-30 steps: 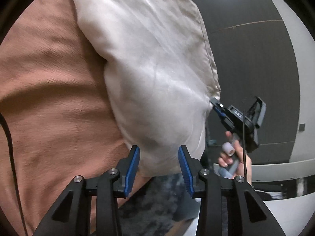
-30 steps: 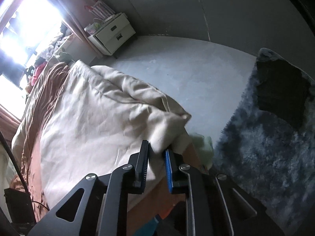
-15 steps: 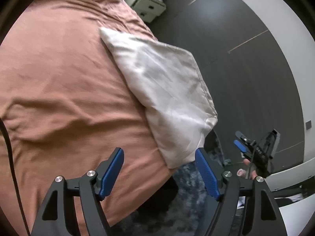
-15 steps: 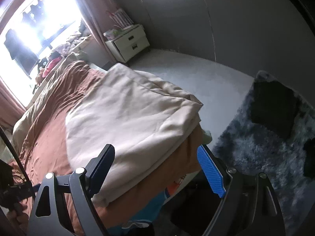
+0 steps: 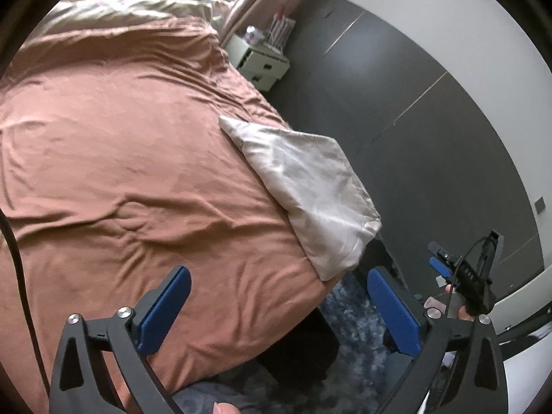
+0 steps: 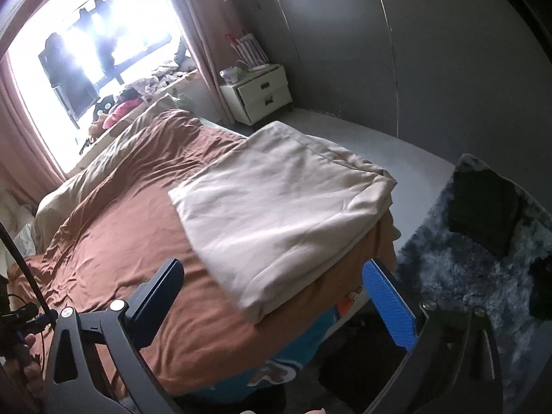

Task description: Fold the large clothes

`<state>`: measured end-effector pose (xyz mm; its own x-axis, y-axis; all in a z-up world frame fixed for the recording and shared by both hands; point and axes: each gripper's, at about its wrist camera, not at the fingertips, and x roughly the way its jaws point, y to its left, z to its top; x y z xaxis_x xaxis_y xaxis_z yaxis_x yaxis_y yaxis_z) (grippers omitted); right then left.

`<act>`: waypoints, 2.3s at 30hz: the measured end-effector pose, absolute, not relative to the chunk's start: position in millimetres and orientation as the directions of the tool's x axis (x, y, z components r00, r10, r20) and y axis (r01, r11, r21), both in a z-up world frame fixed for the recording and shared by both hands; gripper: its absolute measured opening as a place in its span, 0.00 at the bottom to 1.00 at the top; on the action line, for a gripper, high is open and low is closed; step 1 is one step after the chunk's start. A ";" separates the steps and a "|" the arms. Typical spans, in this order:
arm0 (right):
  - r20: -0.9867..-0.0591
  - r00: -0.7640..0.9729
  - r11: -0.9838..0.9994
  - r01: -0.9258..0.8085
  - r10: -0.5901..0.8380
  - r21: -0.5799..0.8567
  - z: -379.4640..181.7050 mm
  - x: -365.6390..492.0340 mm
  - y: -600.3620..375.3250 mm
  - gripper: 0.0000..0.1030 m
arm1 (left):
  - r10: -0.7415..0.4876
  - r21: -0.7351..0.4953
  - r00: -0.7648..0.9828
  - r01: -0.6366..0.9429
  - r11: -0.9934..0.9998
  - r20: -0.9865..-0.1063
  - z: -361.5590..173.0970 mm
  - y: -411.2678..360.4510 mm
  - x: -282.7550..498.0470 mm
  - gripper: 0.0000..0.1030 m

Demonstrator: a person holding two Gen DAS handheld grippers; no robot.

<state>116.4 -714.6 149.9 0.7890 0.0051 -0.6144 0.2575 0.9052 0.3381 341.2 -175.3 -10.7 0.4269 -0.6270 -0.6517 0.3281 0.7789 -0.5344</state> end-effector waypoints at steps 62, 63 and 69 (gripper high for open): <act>-0.420 0.886 0.972 -0.123 0.198 0.198 85.8 -103.1 -515.1 1.00 | -0.230 -0.150 0.897 0.185 0.971 -0.379 1.9 10.2 -13.3 1.00; -0.421 0.884 0.972 -0.127 0.202 0.198 85.5 -101.0 -513.9 1.00 | -0.220 -0.148 0.898 0.175 0.973 -0.381 1.1 10.8 -13.3 1.00; -0.429 0.880 0.972 -0.128 0.203 0.198 76.3 -101.6 -506.0 1.00 | -0.193 -0.126 0.911 0.157 0.979 -0.363 2.9 10.3 -21.0 1.00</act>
